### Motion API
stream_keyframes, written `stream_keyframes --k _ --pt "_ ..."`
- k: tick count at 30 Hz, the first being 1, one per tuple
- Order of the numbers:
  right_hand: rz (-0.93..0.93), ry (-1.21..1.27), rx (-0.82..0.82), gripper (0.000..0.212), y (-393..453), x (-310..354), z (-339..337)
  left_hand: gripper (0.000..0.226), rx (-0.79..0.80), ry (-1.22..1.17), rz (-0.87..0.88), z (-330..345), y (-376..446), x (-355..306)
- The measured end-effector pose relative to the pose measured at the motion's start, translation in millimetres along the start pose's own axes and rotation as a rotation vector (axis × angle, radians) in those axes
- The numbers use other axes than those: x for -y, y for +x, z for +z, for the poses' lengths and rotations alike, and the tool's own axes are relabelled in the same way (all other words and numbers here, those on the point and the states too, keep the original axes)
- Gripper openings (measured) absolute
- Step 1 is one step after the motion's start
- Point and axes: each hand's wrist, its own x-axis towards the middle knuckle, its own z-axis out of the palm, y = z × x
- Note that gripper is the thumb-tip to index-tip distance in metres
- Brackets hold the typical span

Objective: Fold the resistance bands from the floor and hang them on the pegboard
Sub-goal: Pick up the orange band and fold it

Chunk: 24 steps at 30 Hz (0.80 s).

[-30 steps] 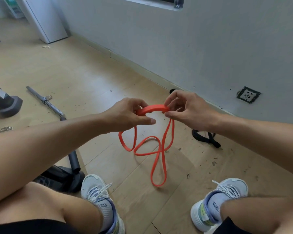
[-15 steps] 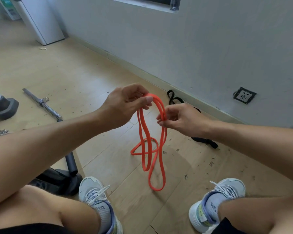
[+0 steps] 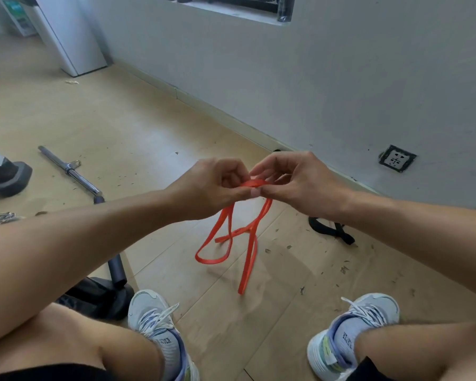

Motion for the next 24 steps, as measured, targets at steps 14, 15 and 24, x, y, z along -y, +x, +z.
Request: stream_keyframes --k 14,15,24 --pt "0.151 0.126 0.199 0.022 -1 -20 5 0.022 -0.189 -0.185 0.076 -10 1 -13" --pt "0.143 0.114 0.190 0.019 0 -19 6 0.022 -0.195 -0.199 0.070 -11 1 -13" --pt "0.169 0.155 0.128 0.015 1 -16 5 0.021 -0.253 -0.215 0.028 -15 0 -11"
